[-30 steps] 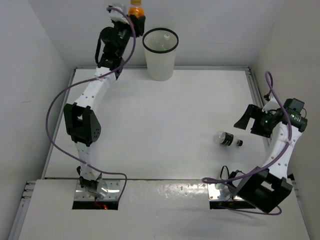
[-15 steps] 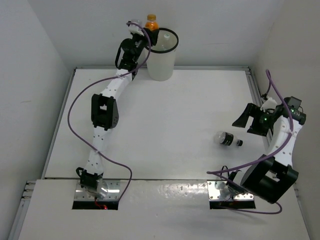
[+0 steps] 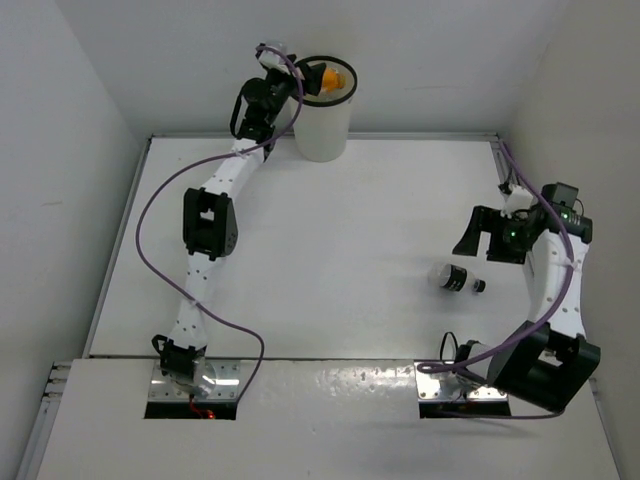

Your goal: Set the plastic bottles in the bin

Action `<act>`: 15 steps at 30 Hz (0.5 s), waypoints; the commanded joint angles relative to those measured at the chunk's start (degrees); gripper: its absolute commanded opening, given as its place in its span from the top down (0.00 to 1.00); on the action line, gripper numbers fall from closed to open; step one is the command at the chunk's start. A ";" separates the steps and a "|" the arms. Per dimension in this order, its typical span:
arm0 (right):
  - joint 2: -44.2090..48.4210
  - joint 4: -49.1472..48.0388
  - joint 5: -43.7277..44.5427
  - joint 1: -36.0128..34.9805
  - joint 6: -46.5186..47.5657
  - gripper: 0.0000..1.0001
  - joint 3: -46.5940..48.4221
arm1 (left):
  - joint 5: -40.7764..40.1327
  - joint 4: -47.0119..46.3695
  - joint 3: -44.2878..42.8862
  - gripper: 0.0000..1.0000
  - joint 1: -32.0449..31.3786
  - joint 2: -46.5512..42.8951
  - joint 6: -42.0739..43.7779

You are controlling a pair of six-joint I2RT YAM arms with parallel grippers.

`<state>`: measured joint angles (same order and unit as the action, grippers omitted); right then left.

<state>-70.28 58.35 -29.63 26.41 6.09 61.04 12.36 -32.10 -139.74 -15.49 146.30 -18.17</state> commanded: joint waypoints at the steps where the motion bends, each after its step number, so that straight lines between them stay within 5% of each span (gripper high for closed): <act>1: 2.25 -1.31 4.57 -3.55 2.61 0.03 1.10 | 2.67 -2.97 0.86 0.00 -0.07 -8.74 1.65; 10: 2.43 5.81 15.46 -14.27 18.68 0.05 3.39 | 12.15 11.68 15.71 0.00 6.60 -30.44 -5.29; 15: 1.82 5.38 24.08 -20.69 22.12 0.05 0.93 | 19.54 21.81 36.87 0.00 8.54 -48.51 1.20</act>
<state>-68.93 63.51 -12.45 8.45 23.40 62.37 25.61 -16.19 -111.02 -6.98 107.02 -20.29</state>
